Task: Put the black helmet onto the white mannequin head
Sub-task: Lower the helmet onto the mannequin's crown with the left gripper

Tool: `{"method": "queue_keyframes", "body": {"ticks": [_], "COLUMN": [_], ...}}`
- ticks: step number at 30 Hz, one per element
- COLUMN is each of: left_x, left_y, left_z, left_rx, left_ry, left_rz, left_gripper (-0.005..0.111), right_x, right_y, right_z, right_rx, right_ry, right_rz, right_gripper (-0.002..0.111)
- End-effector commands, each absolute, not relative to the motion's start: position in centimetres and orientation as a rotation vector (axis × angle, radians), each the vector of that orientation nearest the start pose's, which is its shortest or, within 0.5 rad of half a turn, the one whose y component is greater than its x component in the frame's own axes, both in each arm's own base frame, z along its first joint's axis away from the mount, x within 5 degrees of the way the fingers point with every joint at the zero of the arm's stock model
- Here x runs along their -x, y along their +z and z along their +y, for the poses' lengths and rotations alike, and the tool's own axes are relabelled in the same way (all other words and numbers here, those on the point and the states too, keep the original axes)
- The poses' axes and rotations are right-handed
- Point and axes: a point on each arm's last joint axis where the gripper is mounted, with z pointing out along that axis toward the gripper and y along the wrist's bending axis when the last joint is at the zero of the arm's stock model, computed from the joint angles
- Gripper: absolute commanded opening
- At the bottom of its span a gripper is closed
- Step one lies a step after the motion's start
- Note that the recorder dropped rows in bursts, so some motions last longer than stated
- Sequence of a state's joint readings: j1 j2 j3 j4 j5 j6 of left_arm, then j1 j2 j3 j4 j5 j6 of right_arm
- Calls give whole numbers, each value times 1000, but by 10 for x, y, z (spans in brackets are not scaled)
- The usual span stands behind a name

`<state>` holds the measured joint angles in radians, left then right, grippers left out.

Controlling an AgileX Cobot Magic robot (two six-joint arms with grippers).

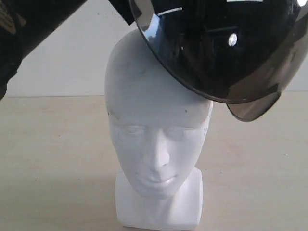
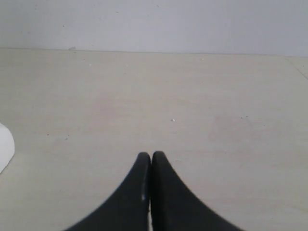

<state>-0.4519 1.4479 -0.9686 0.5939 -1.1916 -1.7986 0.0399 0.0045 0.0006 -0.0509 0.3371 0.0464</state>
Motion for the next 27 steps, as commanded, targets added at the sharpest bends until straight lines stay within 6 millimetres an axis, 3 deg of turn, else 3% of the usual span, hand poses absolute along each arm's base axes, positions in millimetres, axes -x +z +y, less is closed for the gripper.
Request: {"method": "queue_keyframes", "body": {"ticks": [1,16,27], "left_x": [-248,-232,-233], "left_y": [377,382,379], "left_z": [-169,-161,-160], "left_rx": [36,5,-1], "left_ry": [-2050,-2020,-1997], "left_rz": [1156,1127,1140], "left_gripper": [4,4,4], "right_x": [-54,-54,-54], "right_y": [183,183,183], "right_z": [1,1,1], "right_rx": [33,33,33], "right_ry": [7,7,7], "right_rz": [1817,1817,1817], "right_gripper": [0,0,0]}}
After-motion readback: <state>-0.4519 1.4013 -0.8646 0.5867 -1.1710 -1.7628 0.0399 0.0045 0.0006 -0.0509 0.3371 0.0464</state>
